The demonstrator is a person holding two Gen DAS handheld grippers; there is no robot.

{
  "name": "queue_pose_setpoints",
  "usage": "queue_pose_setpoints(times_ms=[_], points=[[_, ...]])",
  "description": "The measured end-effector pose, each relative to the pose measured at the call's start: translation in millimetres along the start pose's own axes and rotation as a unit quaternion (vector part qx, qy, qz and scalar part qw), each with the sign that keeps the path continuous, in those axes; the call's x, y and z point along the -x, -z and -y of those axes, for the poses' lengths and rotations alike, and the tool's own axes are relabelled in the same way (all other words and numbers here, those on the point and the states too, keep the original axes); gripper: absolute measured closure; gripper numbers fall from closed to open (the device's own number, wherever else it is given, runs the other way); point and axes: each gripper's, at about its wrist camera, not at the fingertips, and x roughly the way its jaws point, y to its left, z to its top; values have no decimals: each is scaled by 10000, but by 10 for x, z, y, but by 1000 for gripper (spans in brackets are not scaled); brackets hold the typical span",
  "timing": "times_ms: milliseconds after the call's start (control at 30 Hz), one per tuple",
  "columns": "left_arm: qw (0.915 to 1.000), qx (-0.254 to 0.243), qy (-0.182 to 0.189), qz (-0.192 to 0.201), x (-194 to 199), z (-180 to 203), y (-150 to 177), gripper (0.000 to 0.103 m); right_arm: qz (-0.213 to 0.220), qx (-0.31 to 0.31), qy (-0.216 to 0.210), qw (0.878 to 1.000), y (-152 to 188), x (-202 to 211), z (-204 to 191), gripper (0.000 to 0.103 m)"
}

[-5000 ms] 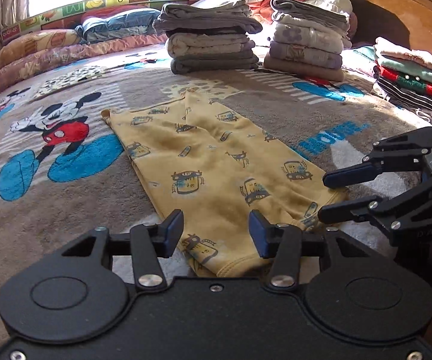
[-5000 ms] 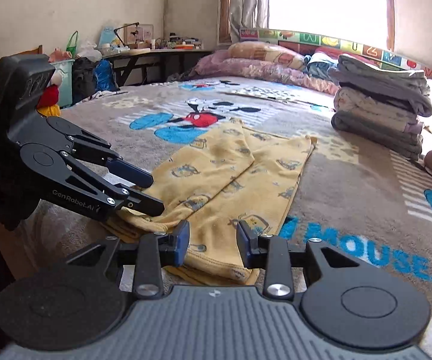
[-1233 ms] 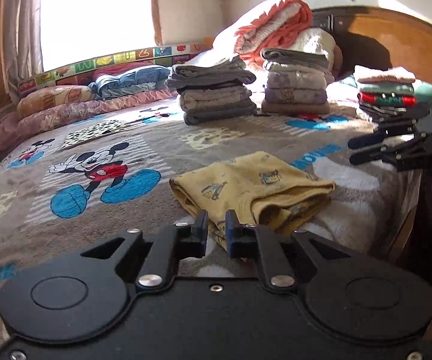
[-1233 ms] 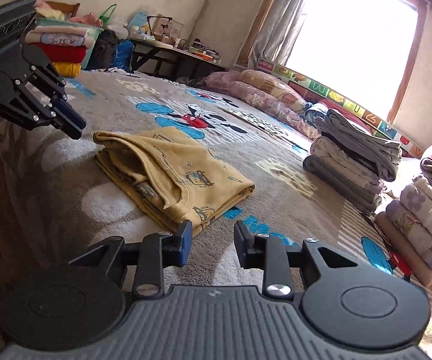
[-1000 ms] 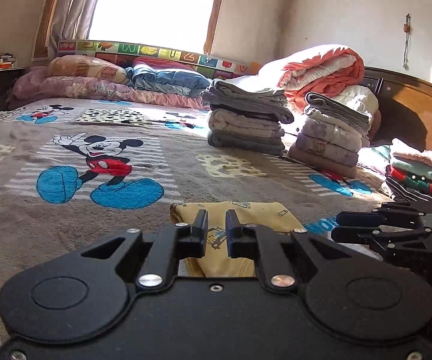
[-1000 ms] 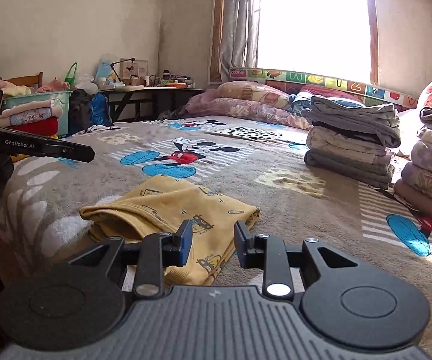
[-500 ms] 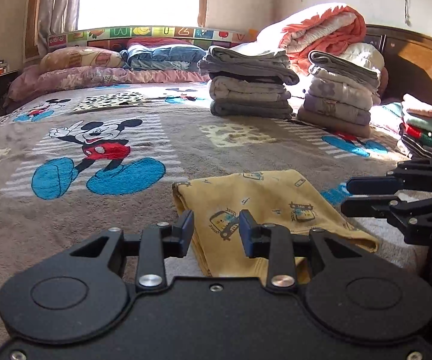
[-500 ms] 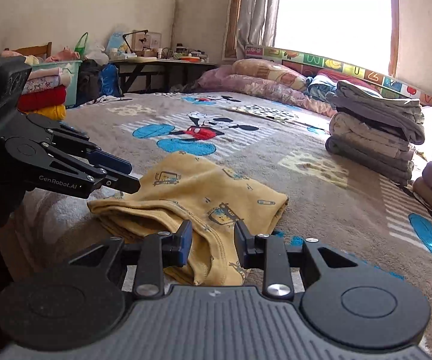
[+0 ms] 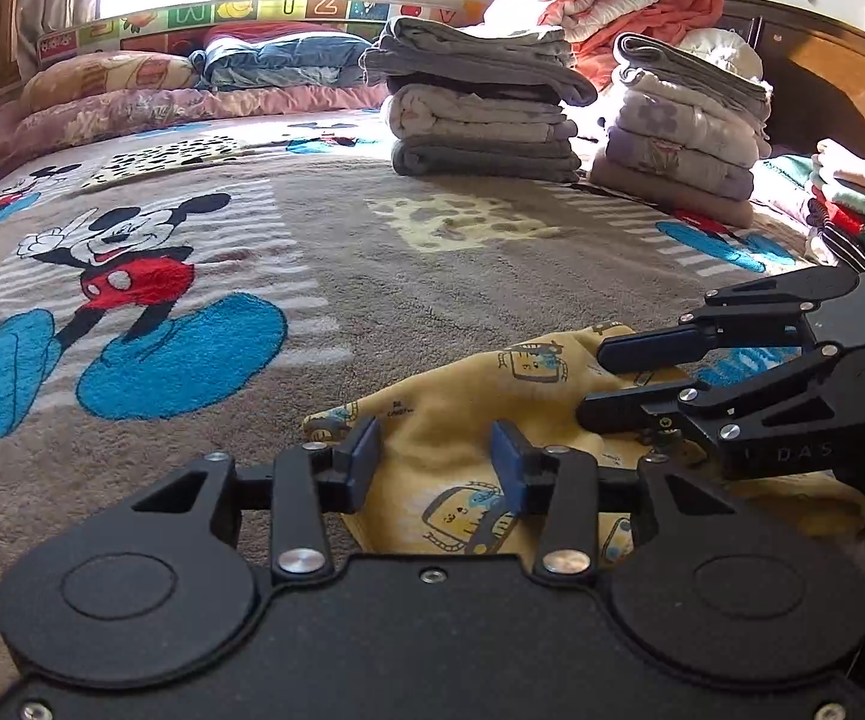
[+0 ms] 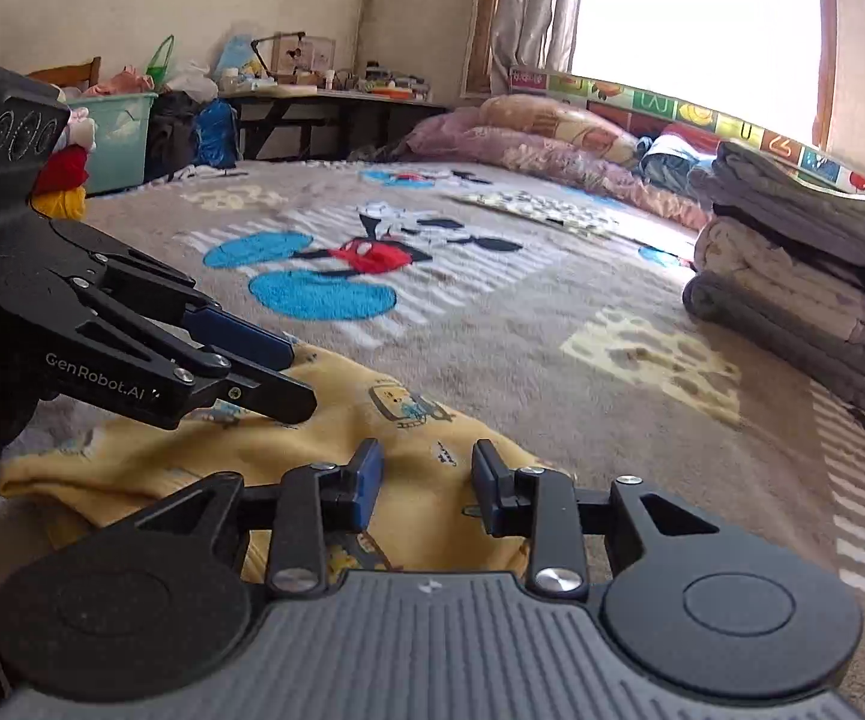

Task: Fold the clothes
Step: 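Grasp the folded sleepsuit bundle with the right gripper, then carry the held bundle with the right gripper to the clothes pile on the chair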

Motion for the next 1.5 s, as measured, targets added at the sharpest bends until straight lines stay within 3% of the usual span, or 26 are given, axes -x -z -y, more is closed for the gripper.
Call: queue_pose_setpoints(times_ms=[100, 200, 267, 400, 500, 567, 667, 867, 900, 1000, 1100, 1200, 1267, 1333, 1433, 1500], points=[[9998, -109, -5, 137, 72, 28, -7, 61, -33, -186, -45, 9998, 28, -1, 51, 65], [9997, -244, -64, 60, 14, 62, 32, 57, 346, 41, 60, 9994, 53, 135, -39, 64], [9997, -216, -89, 15, 4, 58, 37, 57, -88, 89, -18, 9999, 69, -2, -44, 62], [9997, -41, -160, 166, 135, 60, 11, 57, -122, -125, -27, 9998, 63, 50, 14, 62], [9983, 471, -166, 316, 286, -10, 58, 56, -16, -251, 101, 9996, 110, 231, 2, 62], [9917, 1255, -128, 233, 371, -147, 143, 52, 6, -837, 108, 9964, 156, 349, 114, 58], [9714, 2372, 9, 95, 493, -312, 308, 48, -85, -2202, -219, 9752, 291, 472, 377, 54], [9272, 3690, 636, -96, 728, -373, 518, 48, -298, -4210, -881, 9023, 649, 473, 628, 49], [9195, 3858, 741, -142, 755, -371, 545, 48, -318, -4326, -955, 8959, 680, 476, 622, 49], [9092, 4085, 787, -186, 753, -339, 575, 48, -350, -4606, -1145, 8795, 777, 480, 568, 49], [9028, 4226, 777, -152, 655, -335, 548, 49, -266, -4761, -1147, 8715, 814, 432, 544, 50], [9004, 4278, 781, -126, 555, -323, 493, 53, -79, -5035, -1230, 8552, 826, 296, 603, 53], [9021, 4252, 733, -114, 505, -315, 485, 63, -24, -4970, -1134, 8603, 815, 200, 618, 72], [8962, 4367, 777, -86, 476, -343, 517, 69, 73, -5026, -1161, 8566, 886, 138, 635, 85], [8854, 4555, 924, -48, 466, -360, 542, 80, 242, -5264, -1343, 8392, 998, 156, 651, 89], [8864, 4529, 957, 117, 577, -372, 534, 89, 263, -5230, -1350, 8411, 987, 157, 625, 89]])
